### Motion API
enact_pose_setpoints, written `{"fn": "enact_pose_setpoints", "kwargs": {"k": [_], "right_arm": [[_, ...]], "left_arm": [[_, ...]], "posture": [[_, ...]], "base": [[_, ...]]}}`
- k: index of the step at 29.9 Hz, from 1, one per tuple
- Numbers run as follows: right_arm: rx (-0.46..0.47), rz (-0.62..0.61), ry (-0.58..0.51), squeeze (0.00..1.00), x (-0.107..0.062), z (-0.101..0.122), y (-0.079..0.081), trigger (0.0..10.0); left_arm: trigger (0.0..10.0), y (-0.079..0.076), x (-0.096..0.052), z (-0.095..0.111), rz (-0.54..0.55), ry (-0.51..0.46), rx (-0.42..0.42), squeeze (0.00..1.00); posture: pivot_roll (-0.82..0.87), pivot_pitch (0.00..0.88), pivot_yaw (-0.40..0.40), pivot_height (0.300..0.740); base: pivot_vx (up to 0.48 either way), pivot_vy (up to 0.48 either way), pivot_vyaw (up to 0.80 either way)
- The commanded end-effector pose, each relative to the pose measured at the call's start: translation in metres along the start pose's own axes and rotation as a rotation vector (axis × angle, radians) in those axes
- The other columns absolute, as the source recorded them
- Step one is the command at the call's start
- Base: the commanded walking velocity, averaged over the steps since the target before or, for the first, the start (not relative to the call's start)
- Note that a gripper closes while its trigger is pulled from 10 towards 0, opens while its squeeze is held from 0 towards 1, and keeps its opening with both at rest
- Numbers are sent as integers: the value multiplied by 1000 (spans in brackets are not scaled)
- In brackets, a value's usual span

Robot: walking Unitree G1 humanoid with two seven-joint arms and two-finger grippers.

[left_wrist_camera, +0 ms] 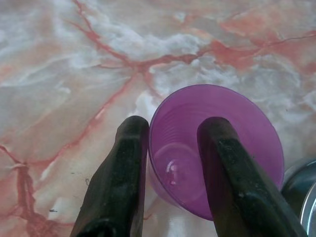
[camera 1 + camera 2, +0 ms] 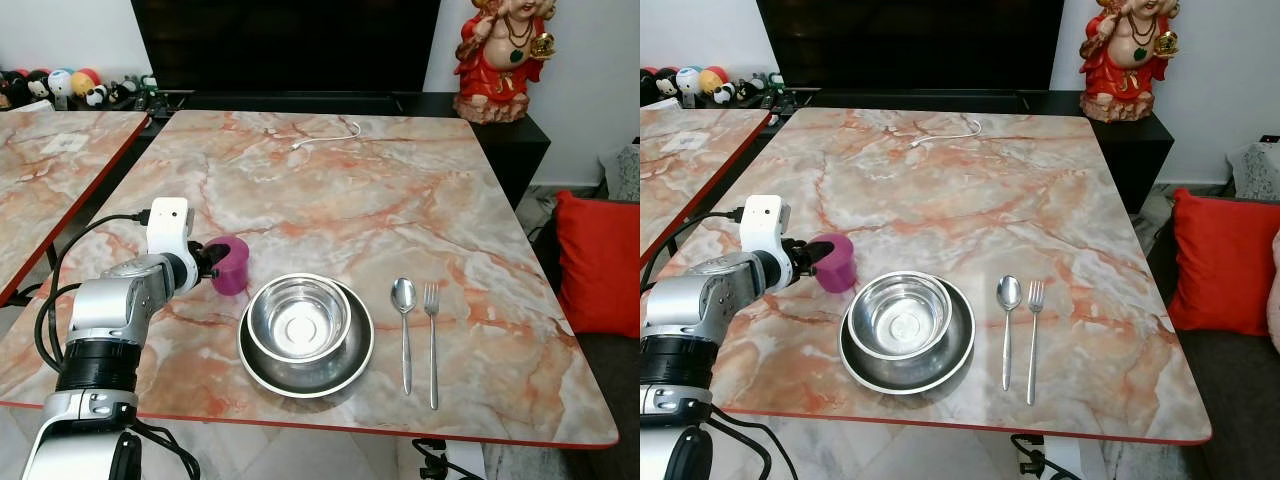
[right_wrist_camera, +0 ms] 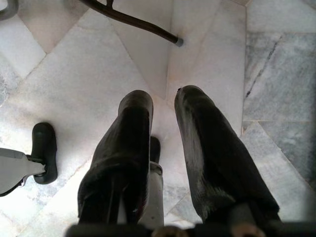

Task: Setting the table

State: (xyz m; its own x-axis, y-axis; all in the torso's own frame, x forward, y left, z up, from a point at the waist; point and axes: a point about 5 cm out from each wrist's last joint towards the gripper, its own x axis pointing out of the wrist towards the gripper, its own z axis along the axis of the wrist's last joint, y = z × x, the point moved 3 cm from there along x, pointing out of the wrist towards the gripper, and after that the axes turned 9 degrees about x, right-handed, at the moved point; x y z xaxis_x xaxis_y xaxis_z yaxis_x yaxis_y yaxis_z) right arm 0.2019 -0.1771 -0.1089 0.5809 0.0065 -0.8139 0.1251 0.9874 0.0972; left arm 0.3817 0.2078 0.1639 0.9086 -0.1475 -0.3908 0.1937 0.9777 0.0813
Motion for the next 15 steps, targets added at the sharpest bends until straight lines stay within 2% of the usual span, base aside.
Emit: {"fn": "enact_pose_setpoints", "kwargs": {"k": [1, 6, 9, 15], "right_arm": [[-2, 0, 8, 0, 0, -3, 0, 10000], [-3, 0, 7, 0, 0, -2, 0, 10000], [-4, 0, 7, 0, 0, -2, 0, 10000], [-3, 0, 6, 0, 0, -2, -1, 10000]], "left_arm": [[10000, -2, -1, -1, -4, 0, 2, 0], [10000, -3, -2, 1, -2, -26, 16, 0], [10000, -7, -3, 5, -8, -53, 71, 0], [10000, -12, -3, 5, -25, -56, 88, 0]], "posture": [[34, 0, 10, 740], [36, 0, 6, 740], [37, 0, 6, 740], [35, 0, 4, 740]], "base": [[0, 0, 0], [0, 0, 0], [0, 0, 0], [0, 0, 0]]}}
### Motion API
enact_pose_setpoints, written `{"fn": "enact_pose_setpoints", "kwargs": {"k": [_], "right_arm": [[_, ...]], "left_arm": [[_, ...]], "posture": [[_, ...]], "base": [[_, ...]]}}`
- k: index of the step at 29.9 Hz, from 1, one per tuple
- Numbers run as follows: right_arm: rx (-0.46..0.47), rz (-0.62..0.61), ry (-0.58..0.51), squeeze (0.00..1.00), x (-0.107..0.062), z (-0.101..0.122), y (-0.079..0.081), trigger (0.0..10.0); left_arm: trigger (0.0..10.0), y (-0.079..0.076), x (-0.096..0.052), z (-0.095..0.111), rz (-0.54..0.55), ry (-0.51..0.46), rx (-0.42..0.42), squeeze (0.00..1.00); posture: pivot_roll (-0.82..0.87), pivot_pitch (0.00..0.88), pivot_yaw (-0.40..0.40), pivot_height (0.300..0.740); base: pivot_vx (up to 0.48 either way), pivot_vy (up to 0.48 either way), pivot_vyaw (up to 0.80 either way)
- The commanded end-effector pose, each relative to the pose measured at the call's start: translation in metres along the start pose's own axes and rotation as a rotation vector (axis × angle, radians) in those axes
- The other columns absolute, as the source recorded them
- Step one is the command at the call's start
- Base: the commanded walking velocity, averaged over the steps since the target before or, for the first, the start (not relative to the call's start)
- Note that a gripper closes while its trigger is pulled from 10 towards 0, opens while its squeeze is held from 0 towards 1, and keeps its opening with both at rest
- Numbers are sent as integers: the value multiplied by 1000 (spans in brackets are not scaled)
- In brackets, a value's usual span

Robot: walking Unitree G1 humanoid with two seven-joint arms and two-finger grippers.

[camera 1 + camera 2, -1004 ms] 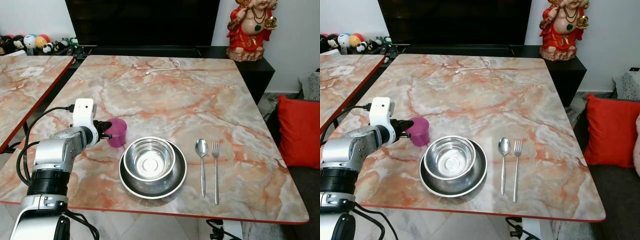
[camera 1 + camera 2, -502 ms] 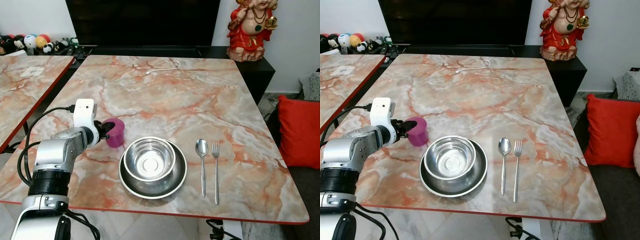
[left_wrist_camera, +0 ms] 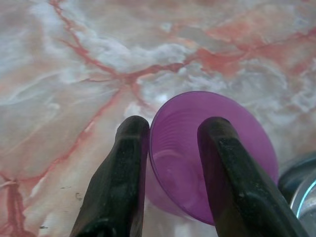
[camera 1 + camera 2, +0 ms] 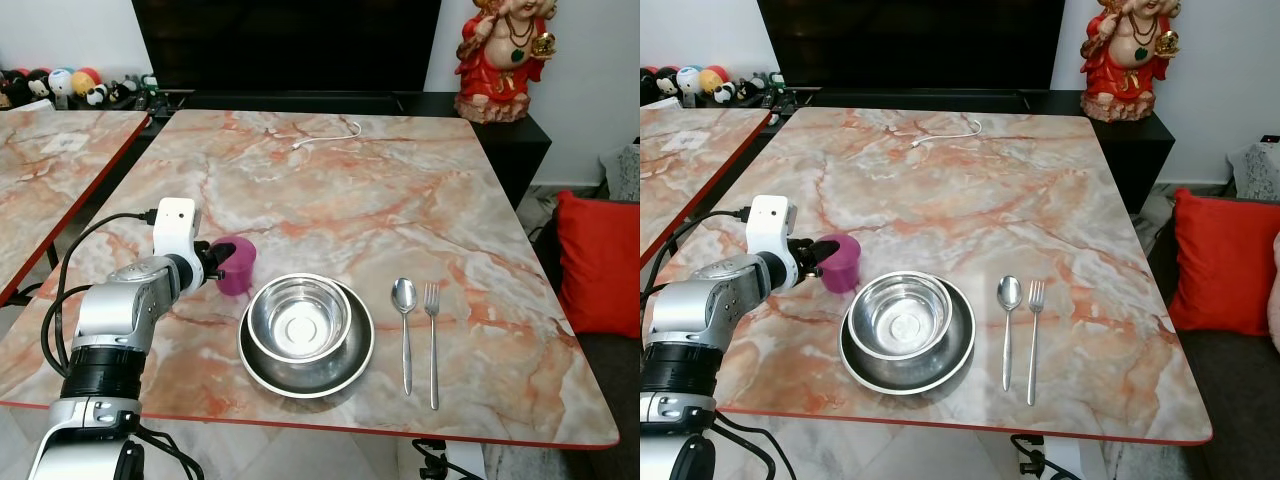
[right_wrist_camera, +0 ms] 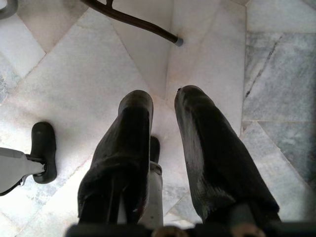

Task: Setting the table

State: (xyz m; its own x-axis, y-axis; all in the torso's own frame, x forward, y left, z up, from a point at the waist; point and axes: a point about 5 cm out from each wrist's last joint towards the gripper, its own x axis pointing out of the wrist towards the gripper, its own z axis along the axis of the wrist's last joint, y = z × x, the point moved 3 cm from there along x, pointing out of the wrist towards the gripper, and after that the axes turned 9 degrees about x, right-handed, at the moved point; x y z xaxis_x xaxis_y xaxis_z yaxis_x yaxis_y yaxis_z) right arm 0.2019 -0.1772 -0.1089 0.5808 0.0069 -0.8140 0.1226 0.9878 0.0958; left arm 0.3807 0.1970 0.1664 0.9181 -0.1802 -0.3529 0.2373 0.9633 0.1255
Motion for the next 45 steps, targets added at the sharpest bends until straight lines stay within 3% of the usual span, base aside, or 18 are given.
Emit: {"fn": "enact_pose_setpoints", "kwargs": {"k": [1, 4, 11, 18, 36, 37, 39, 42, 45], "right_arm": [[-1, 0, 6, 0, 0, -2, 0, 10000], [-2, -1, 7, 0, 0, -2, -1, 10000], [-2, -1, 5, 0, 0, -1, -1, 10000], [-1, -3, 5, 0, 0, 1, -1, 10000], [2, -2, 4, 0, 0, 1, -1, 10000], [3, -2, 4, 0, 0, 0, -1, 10000], [3, -2, 4, 0, 0, 0, -1, 10000], [0, -1, 6, 0, 0, -1, -1, 10000], [0, -1, 8, 0, 0, -2, -1, 10000]], "left_arm": [[10000, -3, -3, 3, -6, -22, 39, 0], [10000, -4, -4, 4, -13, -27, 68, 0], [10000, 1, -3, -9, 18, 32, 46, 0], [10000, -2, -4, -5, 20, -5, 132, 0], [10000, 13, -11, 19, 130, -128, 195, 0], [10000, 20, -20, 38, 207, -273, 193, 0], [10000, 22, -28, 49, 239, -363, 224, 0], [10000, 22, -40, 53, 313, -454, 261, 0], [10000, 13, -52, 44, 348, -514, 309, 0]], "posture": [[35, 0, 4, 740], [38, 0, 2, 740], [35, 0, -1, 740], [37, 0, -3, 740], [35, 0, 1, 740], [33, 0, 3, 740], [32, 0, 4, 740], [33, 0, 6, 740], [27, 0, 11, 740]], "base": [[0, 0, 0], [0, 0, 0], [0, 0, 0], [0, 0, 0], [0, 0, 0], [0, 0, 0], [0, 0, 0], [0, 0, 0], [0, 0, 0]]}}
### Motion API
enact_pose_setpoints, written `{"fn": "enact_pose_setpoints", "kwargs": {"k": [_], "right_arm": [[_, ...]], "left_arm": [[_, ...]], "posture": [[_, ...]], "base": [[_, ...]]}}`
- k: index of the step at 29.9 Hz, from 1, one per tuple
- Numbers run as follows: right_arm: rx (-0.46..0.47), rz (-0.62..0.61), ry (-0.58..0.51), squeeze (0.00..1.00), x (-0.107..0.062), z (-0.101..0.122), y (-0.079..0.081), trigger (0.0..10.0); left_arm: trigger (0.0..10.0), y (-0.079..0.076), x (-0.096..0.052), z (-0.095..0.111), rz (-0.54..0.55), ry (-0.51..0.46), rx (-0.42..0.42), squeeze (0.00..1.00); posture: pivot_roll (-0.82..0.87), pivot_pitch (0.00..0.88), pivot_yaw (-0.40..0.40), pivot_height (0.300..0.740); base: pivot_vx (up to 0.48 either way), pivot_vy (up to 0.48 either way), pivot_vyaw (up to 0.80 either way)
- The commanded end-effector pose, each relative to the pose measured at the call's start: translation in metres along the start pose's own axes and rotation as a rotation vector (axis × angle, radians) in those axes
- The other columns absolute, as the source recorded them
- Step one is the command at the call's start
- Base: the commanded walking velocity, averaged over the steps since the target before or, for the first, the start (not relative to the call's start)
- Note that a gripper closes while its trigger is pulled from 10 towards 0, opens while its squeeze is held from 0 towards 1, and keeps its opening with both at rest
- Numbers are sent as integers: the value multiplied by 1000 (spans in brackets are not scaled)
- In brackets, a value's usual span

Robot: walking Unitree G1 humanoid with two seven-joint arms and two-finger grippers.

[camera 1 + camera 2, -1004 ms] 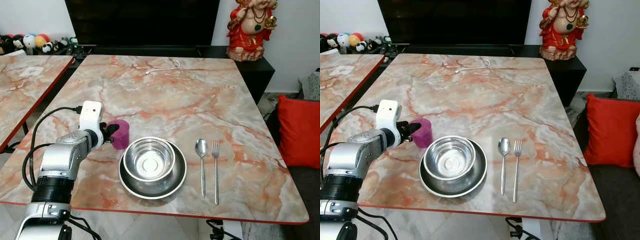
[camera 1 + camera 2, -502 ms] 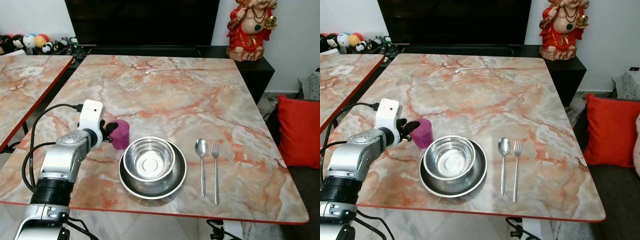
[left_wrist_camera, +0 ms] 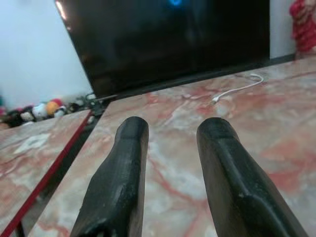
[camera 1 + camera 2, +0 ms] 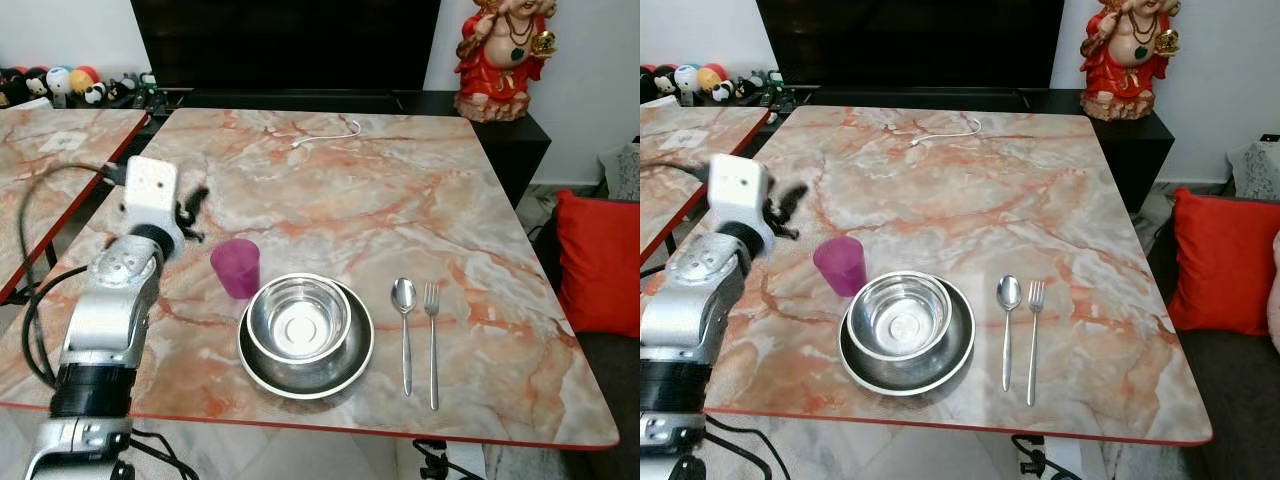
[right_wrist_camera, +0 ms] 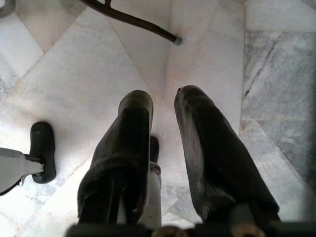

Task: Setting the table

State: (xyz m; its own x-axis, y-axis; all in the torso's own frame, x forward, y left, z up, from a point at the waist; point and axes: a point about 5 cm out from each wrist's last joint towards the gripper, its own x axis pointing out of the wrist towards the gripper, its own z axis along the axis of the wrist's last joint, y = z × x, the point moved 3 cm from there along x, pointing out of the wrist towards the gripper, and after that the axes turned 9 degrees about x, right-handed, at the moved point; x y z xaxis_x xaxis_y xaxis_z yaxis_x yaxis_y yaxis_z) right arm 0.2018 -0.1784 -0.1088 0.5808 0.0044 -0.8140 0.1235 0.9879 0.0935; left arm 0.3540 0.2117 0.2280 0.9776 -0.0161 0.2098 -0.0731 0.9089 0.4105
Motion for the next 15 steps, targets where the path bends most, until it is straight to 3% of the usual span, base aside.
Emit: {"fn": "enact_pose_setpoints", "kwargs": {"k": [1, 4, 7, 11, 15], "right_arm": [[1, 1, 8, 0, 0, -2, 0, 10000], [2, 1, 11, 0, -1, -4, 0, 10000], [3, 1, 14, 0, -1, -5, 1, 10000], [4, 7, 10, 0, 0, -4, 3, 10000], [-6, 15, 4, 0, 0, -2, 5, 10000]], "left_arm": [[10000, -3, -7, 1, 13, -28, 45, 0], [10000, -10, -26, -8, 34, -49, 9, 0], [10000, -9, -33, -13, 67, -46, -14, 0], [10000, -4, -30, -11, 118, -58, -38, 0], [10000, -3, -28, -13, 130, -48, -34, 0]], "posture": [[27, 0, 11, 740], [27, 0, 13, 740], [29, 0, 18, 740], [32, 0, 24, 740], [26, 0, 28, 740]], "base": [[0, 0, 0], [0, 0, 0], [0, 0, 0], [0, 0, 0], [0, 443, 0]]}}
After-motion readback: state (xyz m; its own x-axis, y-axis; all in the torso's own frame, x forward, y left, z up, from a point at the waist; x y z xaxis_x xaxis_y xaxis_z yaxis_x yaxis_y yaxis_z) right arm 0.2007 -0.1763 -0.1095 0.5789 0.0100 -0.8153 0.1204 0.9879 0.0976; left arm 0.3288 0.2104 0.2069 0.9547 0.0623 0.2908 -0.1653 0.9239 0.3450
